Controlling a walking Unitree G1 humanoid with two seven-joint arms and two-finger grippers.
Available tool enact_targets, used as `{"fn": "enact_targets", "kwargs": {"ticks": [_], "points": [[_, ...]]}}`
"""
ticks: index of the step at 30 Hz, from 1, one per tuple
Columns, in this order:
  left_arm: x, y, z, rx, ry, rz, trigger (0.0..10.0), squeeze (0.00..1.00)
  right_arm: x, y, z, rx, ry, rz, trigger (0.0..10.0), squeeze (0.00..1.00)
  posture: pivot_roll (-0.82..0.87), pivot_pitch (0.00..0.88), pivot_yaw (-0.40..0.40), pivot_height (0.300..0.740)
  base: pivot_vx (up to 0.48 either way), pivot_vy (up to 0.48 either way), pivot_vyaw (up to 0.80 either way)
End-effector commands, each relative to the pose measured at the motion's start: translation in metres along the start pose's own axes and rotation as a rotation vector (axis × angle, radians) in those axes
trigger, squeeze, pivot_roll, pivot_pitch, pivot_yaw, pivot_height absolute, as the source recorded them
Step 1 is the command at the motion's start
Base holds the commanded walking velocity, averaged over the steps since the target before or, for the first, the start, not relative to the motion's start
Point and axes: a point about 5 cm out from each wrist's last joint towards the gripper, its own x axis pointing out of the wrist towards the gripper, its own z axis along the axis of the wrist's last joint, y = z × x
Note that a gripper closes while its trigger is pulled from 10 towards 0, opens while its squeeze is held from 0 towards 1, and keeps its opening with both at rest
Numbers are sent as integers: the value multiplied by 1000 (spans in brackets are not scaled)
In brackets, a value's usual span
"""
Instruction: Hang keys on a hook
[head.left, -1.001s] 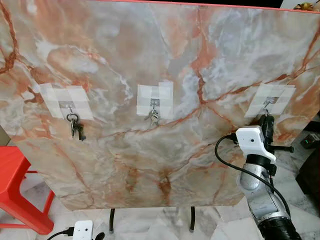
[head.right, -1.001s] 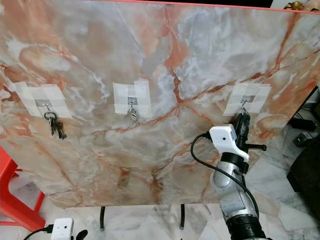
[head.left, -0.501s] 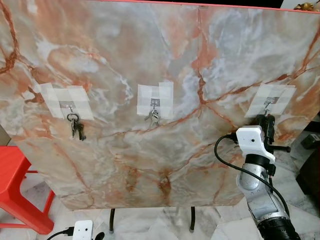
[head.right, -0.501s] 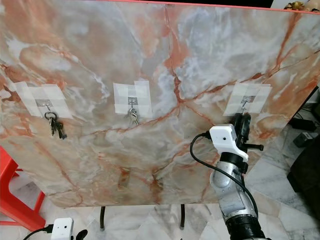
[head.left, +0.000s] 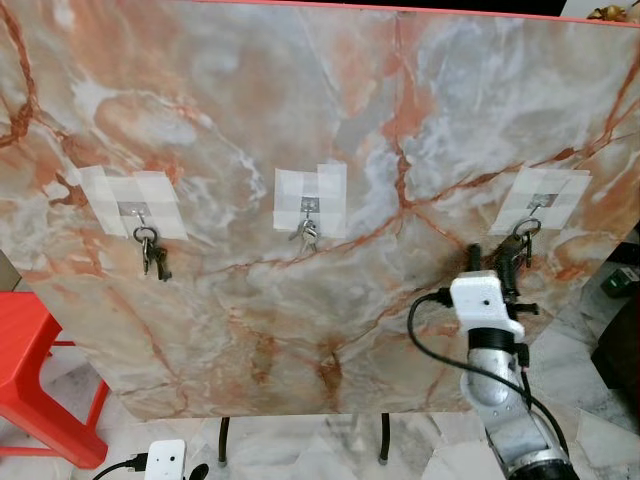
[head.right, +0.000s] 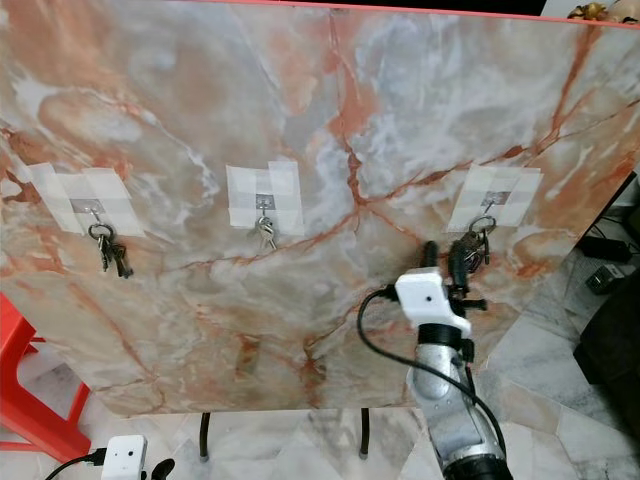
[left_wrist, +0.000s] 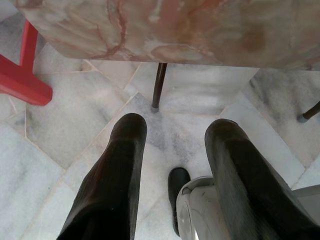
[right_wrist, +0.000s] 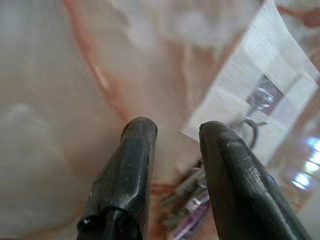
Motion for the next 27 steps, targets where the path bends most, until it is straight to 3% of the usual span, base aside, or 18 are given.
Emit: {"fn": "enact_targets", "kwargs": {"ticks": [1, 2, 3, 4, 9, 13, 20, 22, 24, 27], "points": [[-1, -1, -2, 4, 2, 2, 10000, 0, -7, 0, -7, 52, 53, 21, 10000, 0, 69, 42, -94, 709, 0, 0, 0], [-1, -1, -2, 4, 3, 3, 10000, 0, -10, 2, -10, 72, 80, 33, 10000, 0, 69, 42, -94, 709, 0, 0, 0], [-1, 2, 0, 15, -2, 14, 10000, 0, -26, 16, -33, 185, 253, 126, 10000, 0, 59, 38, -96, 709, 0, 0, 0], [-1, 4, 0, 12, -3, 21, 10000, 0, -34, 23, -43, 246, 334, 166, 10000, 0, 59, 38, -96, 709, 0, 0, 0], [0, 16, 1, -4, 22, 51, 10000, 0, -97, 38, -105, 387, 804, 178, 10000, 0, 59, 40, -95, 709, 0, 0, 0], [-1, 19, -1, 0, 40, 51, 10000, 0, -134, 41, -127, 348, 975, 234, 10000, 0, 66, 43, -91, 709, 0, 0, 0], [-1, 10, -10, 40, 108, 26, 10000, 0, -175, 49, -139, 417, 1170, 340, 10000, 0, 55, 20, -80, 709, 0, 0, 0], [-1, 9, -9, 40, 108, 25, 10000, 0, -182, 50, -141, 381, 1180, 386, 10000, 0, 51, 12, -73, 709, 0, 0, 0], [3, 9, -2, 47, 105, 24, 10000, 0, -202, 48, -145, 393, 1262, 386, 10000, 0, 53, 5, -62, 709, 0, 0, 0], [5, 8, 1, 53, 103, 24, 10000, 0, -207, 46, -146, 396, 1285, 367, 10000, 0, 54, 2, -58, 709, 0, 0, 0]]}}
